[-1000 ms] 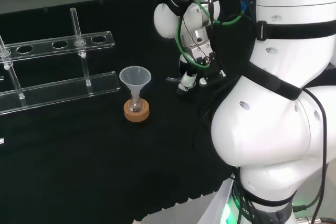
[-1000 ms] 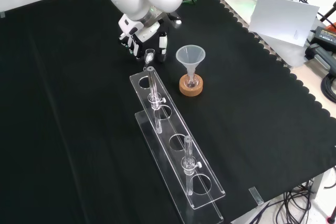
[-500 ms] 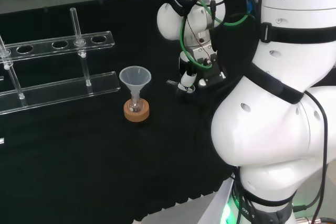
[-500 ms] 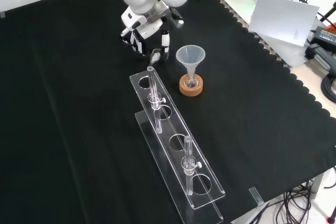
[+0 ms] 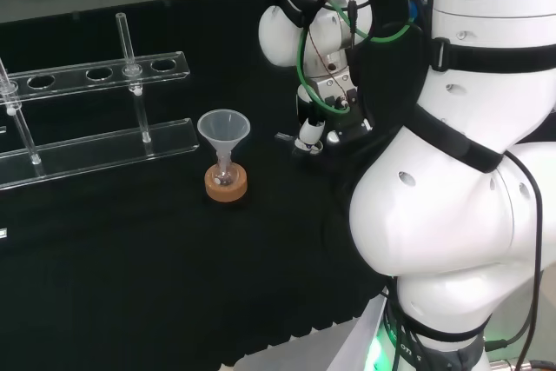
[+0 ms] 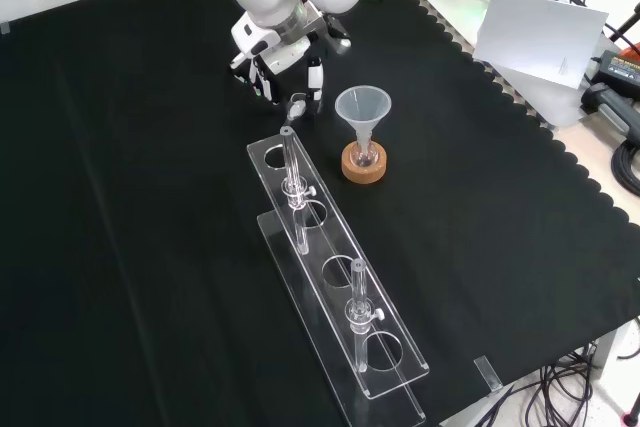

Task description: Pick up the weighing funnel.

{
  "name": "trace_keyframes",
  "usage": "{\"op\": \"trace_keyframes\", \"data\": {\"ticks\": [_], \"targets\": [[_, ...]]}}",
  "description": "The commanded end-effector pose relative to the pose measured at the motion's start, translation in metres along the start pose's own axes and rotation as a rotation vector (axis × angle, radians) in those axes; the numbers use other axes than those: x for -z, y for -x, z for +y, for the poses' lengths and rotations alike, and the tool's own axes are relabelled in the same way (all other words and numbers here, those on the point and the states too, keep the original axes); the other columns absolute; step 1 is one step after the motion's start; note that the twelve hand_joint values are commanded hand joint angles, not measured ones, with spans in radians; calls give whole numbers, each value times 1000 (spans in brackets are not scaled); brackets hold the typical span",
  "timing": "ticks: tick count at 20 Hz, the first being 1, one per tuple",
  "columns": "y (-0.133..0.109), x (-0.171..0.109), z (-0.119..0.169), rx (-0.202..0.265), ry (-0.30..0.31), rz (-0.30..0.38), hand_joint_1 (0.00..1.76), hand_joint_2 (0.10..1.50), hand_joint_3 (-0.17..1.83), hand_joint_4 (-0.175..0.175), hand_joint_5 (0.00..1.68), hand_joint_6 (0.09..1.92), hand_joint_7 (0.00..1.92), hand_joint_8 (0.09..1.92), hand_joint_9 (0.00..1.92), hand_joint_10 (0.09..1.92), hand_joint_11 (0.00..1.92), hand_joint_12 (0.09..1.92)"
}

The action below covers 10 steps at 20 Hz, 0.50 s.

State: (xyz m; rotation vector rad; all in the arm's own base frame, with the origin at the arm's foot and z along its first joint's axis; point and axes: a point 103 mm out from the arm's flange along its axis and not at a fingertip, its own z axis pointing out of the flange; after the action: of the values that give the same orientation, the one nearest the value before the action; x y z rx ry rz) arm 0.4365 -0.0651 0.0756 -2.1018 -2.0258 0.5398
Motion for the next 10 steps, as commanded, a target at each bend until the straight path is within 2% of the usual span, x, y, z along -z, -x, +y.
{"op": "trace_keyframes", "data": {"ticks": [1,3,6,9,10], "targets": [[1,-2,-1,-11,1,3,918,569,528,175,1202,447,1423,327,942,331,111,1538],[1,-3,-2,-20,7,0,918,564,538,175,1216,441,1450,312,947,324,111,1537],[0,-4,-3,-28,11,-2,1073,751,381,175,1312,438,1512,244,964,300,110,1538],[-2,-6,-3,-40,21,-2,1105,803,314,175,1344,406,1540,212,975,290,110,1536],[-2,-6,-3,-61,28,-11,1108,803,312,175,1355,386,1546,202,980,286,111,1535]]}}
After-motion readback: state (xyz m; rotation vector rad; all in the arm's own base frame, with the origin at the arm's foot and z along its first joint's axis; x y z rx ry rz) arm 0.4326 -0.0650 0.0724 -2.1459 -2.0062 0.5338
